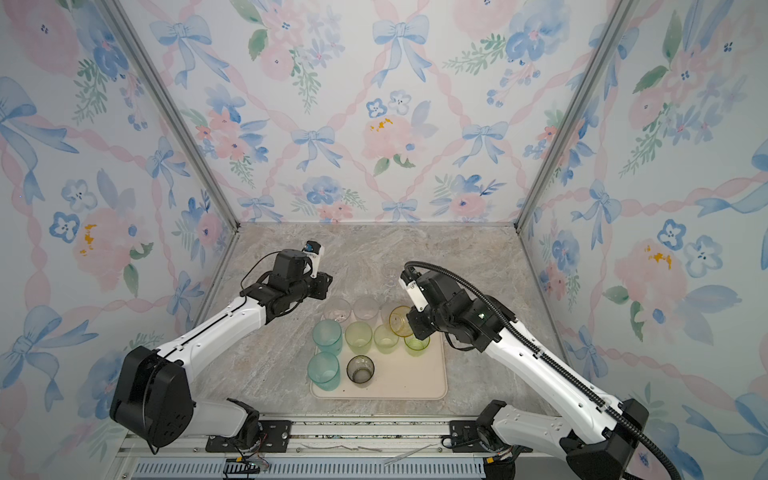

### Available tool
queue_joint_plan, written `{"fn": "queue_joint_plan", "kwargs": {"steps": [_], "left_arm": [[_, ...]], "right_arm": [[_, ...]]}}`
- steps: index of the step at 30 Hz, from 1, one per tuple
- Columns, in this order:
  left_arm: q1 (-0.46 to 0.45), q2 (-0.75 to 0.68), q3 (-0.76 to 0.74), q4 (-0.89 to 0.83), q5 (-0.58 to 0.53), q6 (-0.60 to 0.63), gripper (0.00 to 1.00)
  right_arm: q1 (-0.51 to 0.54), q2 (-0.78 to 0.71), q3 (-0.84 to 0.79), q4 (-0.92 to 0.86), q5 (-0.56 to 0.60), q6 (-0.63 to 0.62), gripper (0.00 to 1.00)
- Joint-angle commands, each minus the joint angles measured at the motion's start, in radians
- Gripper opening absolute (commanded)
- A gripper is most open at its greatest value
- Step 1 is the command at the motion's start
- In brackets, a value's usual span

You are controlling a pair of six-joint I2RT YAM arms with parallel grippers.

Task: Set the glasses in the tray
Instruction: 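Lift the yellow glass and carry it to the tray's near edge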

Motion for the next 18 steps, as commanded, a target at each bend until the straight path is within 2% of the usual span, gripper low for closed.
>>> {"fn": "queue_joint_plan", "kwargs": {"steps": [1, 18], "left_arm": [[0.008, 0.014, 0.027, 0.013, 0.028, -0.003, 0.28], [0.006, 0.013, 0.029, 0.012, 0.031, -0.003, 0.29]], "right_arm": [[0.045, -0.008, -0.04, -0.078, 0.018, 0.045, 0.01], [0.165, 0.253, -0.114, -0.018, -0.051, 0.09, 0.01]]}}
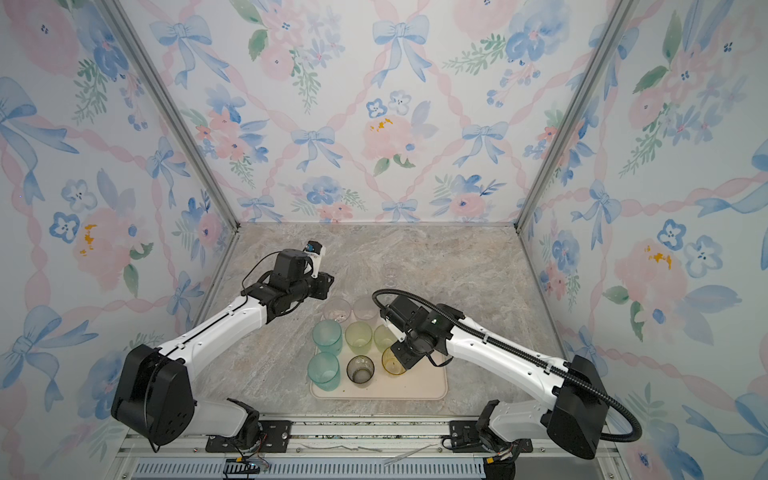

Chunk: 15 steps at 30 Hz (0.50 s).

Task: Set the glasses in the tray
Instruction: 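Lift the yellow glass and carry it to the tray's near edge, then lower the yellow glass onto the tray and open the right gripper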

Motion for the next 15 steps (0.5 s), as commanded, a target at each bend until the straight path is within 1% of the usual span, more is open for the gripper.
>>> {"fn": "queue_joint_plan", "kwargs": {"steps": [1, 9, 15], "left_arm": [[0.006, 0.008, 0.026, 0.008, 0.011, -0.003, 0.29], [0.008, 0.008, 0.024, 0.008, 0.013, 0.003, 0.29], [0.007, 0.0, 0.023, 0.007, 0.009, 0.009, 0.29]], "right_arm": [[0.025, 0.038, -0.011, 0.022, -0.018, 0.015, 0.01], [0.027, 0.123, -0.006, 0.031, -0.009, 0.004, 0.0], [0.027, 0.154, -0.005, 0.041, -0.009, -0.004, 0.0]]}}
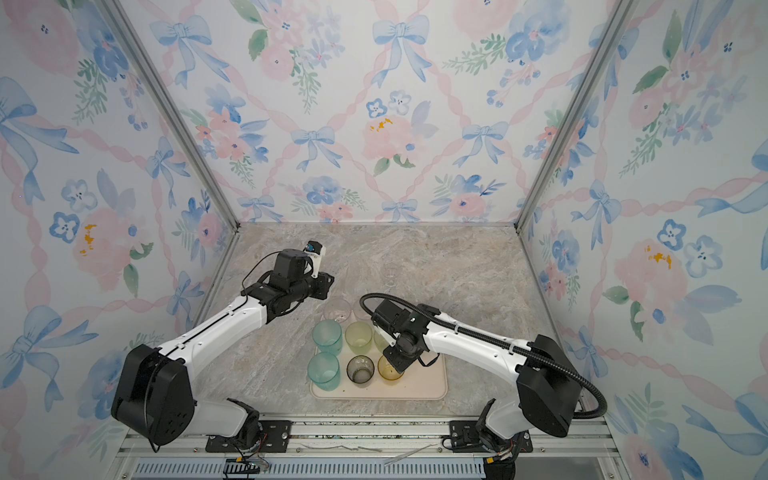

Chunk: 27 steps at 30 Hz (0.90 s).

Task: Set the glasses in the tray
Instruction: 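Lower the yellow glass onto the tray and open the right gripper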

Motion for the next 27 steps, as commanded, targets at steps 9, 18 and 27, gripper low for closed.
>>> {"fn": "queue_joint_plan", "kwargs": {"steps": [9, 18, 27], "left_arm": [[0.007, -0.001, 0.026, 0.005, 0.006, 0.013, 0.29], [0.007, -0.002, 0.029, 0.001, 0.005, 0.017, 0.29], [0.008, 0.004, 0.025, 0.0, 0.005, 0.016, 0.29]], "right_arm": [[0.009, 0.036, -0.007, 0.009, 0.004, -0.016, 0.01], [0.002, 0.053, -0.008, 0.011, 0.009, -0.023, 0.03], [-0.004, 0.035, -0.005, 0.006, 0.003, -0.028, 0.15]]}}
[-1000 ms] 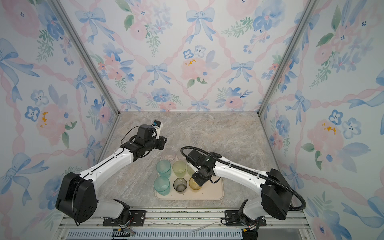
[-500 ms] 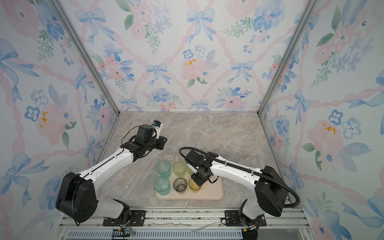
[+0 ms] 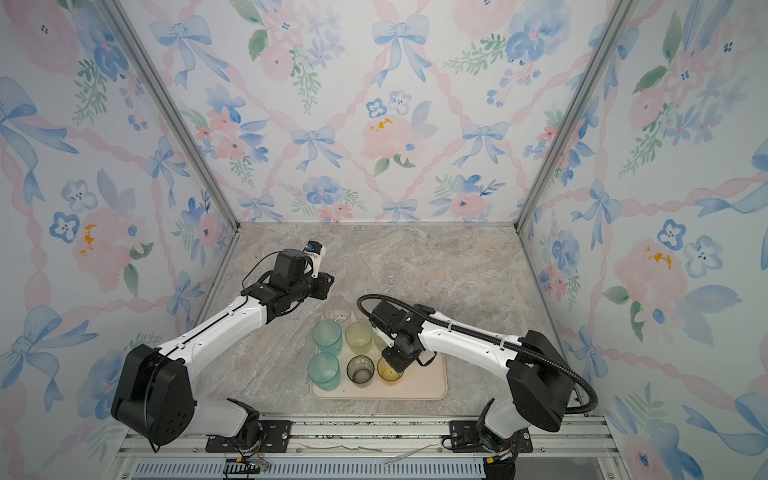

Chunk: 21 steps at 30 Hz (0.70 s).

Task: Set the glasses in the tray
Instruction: 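Lower the yellow glass onto the tray and open the right gripper, then move the right gripper over the clear stemmed glass beyond the tray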

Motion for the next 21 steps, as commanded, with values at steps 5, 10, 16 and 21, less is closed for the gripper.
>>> {"fn": "queue_joint_plan", "kwargs": {"steps": [5, 10, 16, 21], "left_arm": [[0.007, 0.011, 0.026, 0.001, 0.007, 0.016, 0.29], [0.007, 0.015, 0.019, 0.001, 0.006, 0.017, 0.3], [0.008, 0.038, 0.011, 0.001, 0.003, 0.017, 0.29], [0.005, 0.065, 0.01, 0.003, -0.006, 0.014, 0.29]], "right_arm": [[-0.017, -0.031, 0.002, -0.013, -0.007, -0.024, 0.26], [-0.064, -0.118, 0.028, -0.025, -0.06, -0.046, 0.27], [-0.179, -0.254, 0.139, 0.012, -0.096, -0.056, 0.36], [-0.306, -0.173, 0.302, 0.044, 0.0, -0.042, 0.35]]}}
